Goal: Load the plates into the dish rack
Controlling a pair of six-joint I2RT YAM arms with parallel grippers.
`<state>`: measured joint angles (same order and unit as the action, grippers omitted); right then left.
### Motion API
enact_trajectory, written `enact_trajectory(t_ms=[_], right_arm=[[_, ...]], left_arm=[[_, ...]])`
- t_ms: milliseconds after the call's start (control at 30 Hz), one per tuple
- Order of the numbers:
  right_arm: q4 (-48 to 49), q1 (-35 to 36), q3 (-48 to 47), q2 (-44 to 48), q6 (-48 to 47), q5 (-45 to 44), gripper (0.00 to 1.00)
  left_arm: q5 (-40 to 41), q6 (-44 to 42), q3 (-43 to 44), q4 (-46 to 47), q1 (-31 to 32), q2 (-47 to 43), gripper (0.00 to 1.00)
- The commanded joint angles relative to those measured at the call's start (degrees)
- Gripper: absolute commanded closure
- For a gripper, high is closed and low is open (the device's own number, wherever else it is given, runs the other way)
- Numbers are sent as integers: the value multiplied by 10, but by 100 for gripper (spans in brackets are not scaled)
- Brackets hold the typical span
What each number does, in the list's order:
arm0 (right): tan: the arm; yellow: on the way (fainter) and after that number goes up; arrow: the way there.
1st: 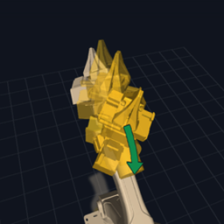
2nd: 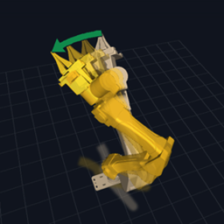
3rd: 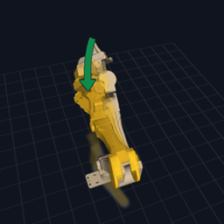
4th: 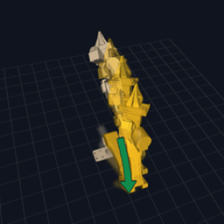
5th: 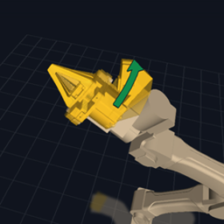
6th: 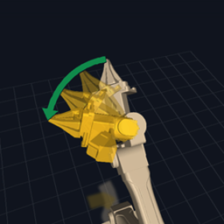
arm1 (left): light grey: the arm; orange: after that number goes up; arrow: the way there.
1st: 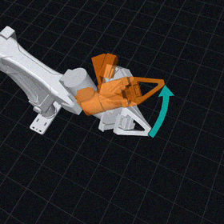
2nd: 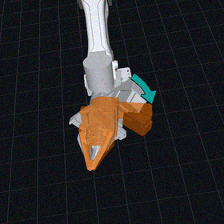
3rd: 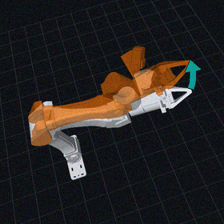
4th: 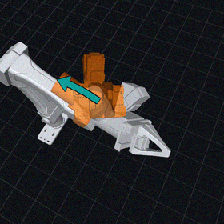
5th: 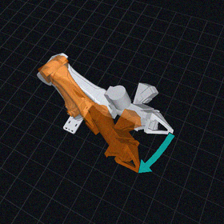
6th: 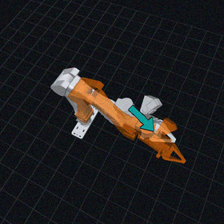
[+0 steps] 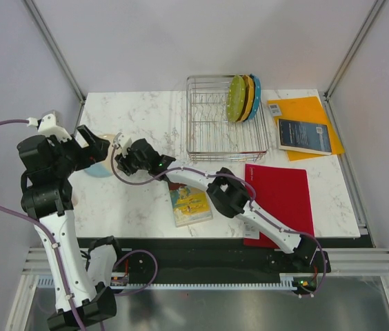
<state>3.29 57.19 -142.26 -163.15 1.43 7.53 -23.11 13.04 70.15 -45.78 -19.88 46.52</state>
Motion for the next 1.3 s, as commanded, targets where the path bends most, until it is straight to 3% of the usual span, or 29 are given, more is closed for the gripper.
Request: enact_trajectory(t_ms=[0, 300, 733, 967, 1267], right_arm=[[-107, 1, 63, 83, -36, -12, 51], [-186, -26, 124, 143, -56, -24, 53], [-276, -45, 218, 214, -72, -10, 56], [-237, -94, 145, 244, -18, 83, 44], [-167, -132, 66, 185, 54, 151, 39]], left_arm=[[17, 11, 5, -5, -2, -4, 2], [124, -49, -102, 25, -2, 27, 0], [124, -24, -172, 146, -2, 172, 0], [110, -16, -177, 210, -5, 306, 7], [102, 15, -161, 247, -10, 389, 18]])
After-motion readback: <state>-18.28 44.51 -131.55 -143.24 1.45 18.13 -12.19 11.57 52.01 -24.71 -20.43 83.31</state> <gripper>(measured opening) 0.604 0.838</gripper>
